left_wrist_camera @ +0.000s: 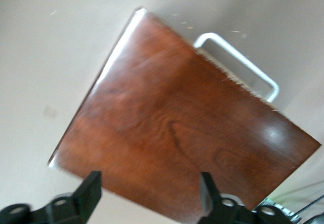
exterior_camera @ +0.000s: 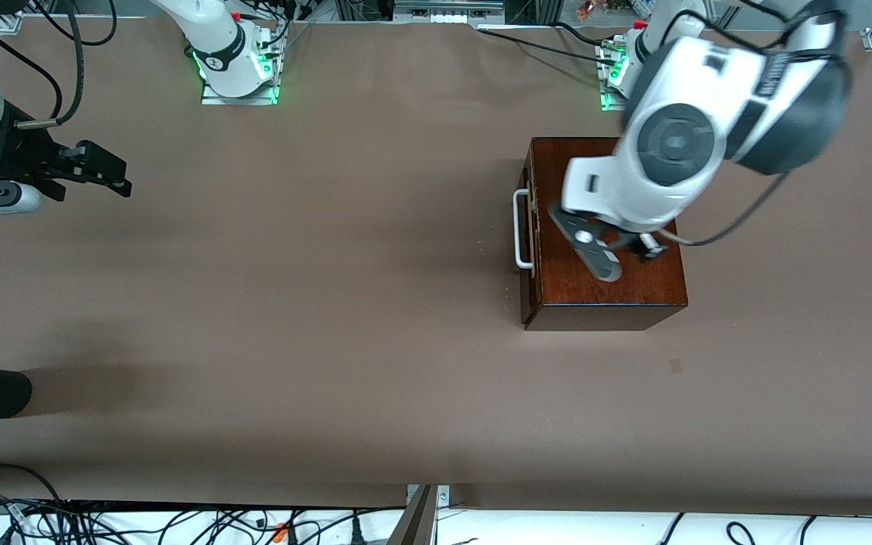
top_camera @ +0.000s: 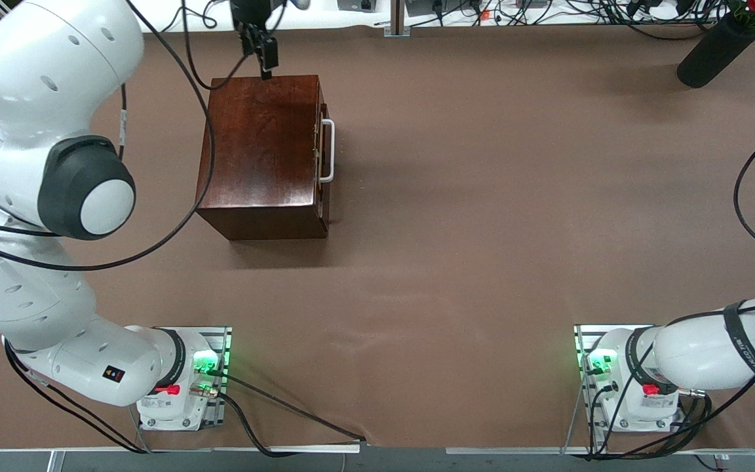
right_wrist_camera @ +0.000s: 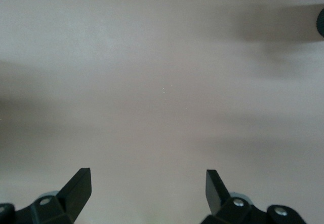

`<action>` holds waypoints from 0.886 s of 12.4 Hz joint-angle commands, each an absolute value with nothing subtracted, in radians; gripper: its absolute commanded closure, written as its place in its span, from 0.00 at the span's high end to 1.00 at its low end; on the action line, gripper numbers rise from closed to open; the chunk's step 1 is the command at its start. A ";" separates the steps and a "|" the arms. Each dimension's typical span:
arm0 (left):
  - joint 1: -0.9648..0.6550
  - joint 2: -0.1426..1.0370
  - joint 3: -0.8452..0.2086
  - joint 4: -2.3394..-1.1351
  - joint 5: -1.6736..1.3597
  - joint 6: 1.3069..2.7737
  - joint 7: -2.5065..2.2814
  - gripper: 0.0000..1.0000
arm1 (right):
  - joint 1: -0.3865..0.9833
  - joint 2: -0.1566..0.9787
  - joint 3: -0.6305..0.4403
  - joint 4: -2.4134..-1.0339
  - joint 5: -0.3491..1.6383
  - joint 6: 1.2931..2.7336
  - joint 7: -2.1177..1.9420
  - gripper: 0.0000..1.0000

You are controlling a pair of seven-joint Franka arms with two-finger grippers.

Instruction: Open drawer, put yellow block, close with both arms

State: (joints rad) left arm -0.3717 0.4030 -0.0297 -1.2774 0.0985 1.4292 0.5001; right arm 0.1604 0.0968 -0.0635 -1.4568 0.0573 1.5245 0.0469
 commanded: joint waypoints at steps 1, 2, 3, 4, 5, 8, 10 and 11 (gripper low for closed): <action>-0.269 0.330 -0.037 -1.273 0.078 1.423 0.407 1.00 | 0.166 0.092 -0.061 -1.456 0.057 1.526 0.067 1.00; -0.223 0.292 -0.038 -1.281 0.062 1.446 0.321 1.00 | 0.166 0.092 -0.061 -1.456 0.057 1.526 0.067 1.00; -0.183 0.263 -0.038 -1.305 0.039 1.459 0.223 1.00 | 0.166 0.092 -0.061 -1.456 0.057 1.526 0.067 1.00; -0.161 0.200 -0.037 -1.371 0.034 1.482 0.142 1.00 | 0.166 0.092 -0.061 -1.456 0.057 1.528 0.067 1.00; -0.129 0.142 -0.037 -1.440 0.031 1.530 0.086 1.00 | 0.166 0.092 -0.061 -1.456 0.057 1.526 0.067 1.00; -0.039 0.048 -0.037 -1.574 0.029 1.644 0.054 1.00 | 0.166 0.092 -0.061 -1.456 0.058 1.526 0.067 1.00; -0.034 0.023 -0.026 -1.610 0.032 1.660 0.023 1.00 | 0.166 0.092 -0.061 -1.456 0.058 1.526 0.067 1.00; -0.043 -0.020 -0.026 -1.658 0.043 1.710 -0.038 1.00 | 0.166 0.092 -0.061 -1.456 0.058 1.526 0.067 1.00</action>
State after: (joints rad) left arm -0.0365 0.0678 -0.0227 -1.5481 0.0531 1.6352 0.0415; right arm 0.1623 0.0967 -0.0629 -1.4567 0.0574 1.5247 0.0471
